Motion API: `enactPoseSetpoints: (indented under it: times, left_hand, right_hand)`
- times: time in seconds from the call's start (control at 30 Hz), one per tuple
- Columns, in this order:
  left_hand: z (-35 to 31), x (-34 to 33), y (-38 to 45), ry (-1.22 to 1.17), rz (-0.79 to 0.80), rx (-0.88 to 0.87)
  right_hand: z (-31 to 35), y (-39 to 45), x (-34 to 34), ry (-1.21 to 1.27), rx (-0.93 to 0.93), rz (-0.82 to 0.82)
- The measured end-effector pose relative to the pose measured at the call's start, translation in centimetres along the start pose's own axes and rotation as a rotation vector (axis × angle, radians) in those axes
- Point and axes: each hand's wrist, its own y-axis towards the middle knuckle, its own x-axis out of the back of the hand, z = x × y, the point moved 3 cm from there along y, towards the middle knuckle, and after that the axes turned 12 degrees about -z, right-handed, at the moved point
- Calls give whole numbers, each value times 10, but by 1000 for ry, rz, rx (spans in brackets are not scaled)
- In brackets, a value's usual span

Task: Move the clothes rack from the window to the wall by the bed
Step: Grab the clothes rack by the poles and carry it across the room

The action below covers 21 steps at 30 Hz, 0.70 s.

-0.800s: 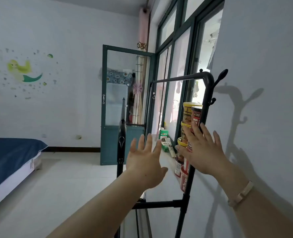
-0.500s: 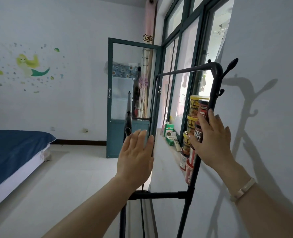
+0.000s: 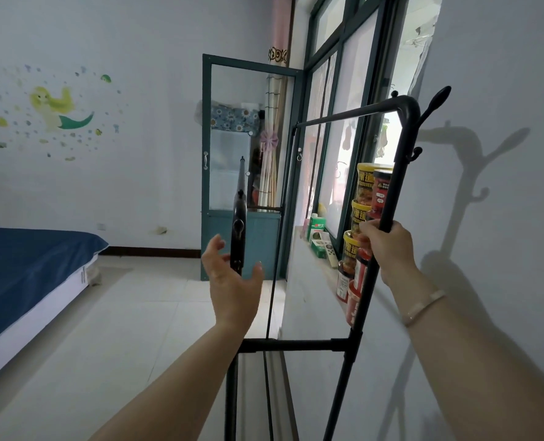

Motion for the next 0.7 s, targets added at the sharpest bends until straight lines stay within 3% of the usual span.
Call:
enactPoseSetpoints:
  times: [0.07, 0.27, 0.7]
  left_hand:
    - [8, -8, 5, -52, 72, 234]
    - [19, -20, 21, -149, 190, 482]
    - [29, -13, 42, -84, -7, 403]
  right_hand:
    - [-10, 4, -4, 71, -139, -5]
    - [-20, -1, -16, 193, -177, -83]
    - [-18, -5, -43, 331, -152, -134]
